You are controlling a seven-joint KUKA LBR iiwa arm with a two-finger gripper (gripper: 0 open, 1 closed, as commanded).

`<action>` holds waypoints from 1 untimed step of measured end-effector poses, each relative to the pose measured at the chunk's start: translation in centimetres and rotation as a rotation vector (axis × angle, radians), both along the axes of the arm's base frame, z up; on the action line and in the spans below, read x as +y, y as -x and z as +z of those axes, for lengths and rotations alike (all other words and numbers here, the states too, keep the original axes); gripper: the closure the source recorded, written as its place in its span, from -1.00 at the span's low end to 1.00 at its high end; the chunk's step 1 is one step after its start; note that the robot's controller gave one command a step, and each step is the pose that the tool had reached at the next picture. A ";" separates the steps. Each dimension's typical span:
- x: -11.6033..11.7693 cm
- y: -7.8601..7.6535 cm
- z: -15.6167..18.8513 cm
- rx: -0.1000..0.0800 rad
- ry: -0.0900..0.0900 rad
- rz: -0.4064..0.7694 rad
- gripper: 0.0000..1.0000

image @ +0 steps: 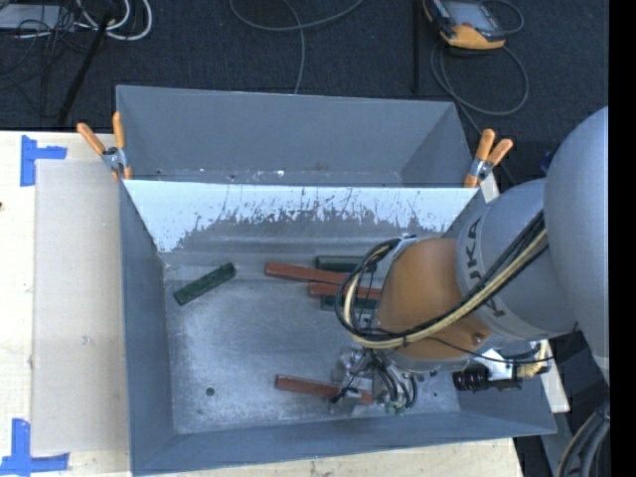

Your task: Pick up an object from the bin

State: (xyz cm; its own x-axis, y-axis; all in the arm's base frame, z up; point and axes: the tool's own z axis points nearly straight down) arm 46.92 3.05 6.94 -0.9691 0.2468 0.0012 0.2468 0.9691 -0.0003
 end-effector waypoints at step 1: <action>-0.9 -0.2 13.8 -0.008 0.000 -0.060 1.00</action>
Offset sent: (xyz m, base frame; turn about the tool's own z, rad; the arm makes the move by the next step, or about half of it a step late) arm -0.0002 -0.0082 0.1352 0.0616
